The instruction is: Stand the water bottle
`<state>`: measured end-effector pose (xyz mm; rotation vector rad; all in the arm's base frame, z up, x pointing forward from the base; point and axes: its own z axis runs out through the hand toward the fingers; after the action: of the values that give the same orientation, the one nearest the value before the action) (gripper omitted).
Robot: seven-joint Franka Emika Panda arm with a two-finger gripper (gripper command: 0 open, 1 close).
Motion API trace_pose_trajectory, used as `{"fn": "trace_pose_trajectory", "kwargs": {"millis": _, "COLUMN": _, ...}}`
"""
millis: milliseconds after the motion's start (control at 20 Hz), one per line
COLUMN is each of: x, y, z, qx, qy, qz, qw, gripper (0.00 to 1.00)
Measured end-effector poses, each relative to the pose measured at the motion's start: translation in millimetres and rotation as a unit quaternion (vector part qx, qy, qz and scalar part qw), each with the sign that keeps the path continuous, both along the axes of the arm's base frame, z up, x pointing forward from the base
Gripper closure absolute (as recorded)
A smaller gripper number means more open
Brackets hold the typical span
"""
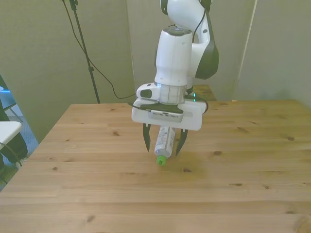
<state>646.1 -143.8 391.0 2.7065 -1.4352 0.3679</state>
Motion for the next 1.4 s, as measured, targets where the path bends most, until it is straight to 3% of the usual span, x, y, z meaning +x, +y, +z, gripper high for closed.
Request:
{"fn": "trace_pose_trajectory", "kwargs": {"millis": 250, "x": 5, "y": 4, "z": -29, "qx": -0.007, "qy": 0.016, "qz": -0.002, "qw": 0.9998, "gripper": 0.00}}
{"fn": "trace_pose_trajectory", "kwargs": {"millis": 300, "x": 6, "y": 4, "z": -32, "qx": -0.009, "qy": 0.017, "qz": -0.002, "qw": 0.9998, "gripper": 1.00}}
{"fn": "trace_pose_trajectory", "kwargs": {"millis": 1400, "x": 7, "y": -1, "z": -28, "qx": -0.006, "qy": 0.029, "qz": -0.036, "qw": 0.9989, "gripper": 1.00}}
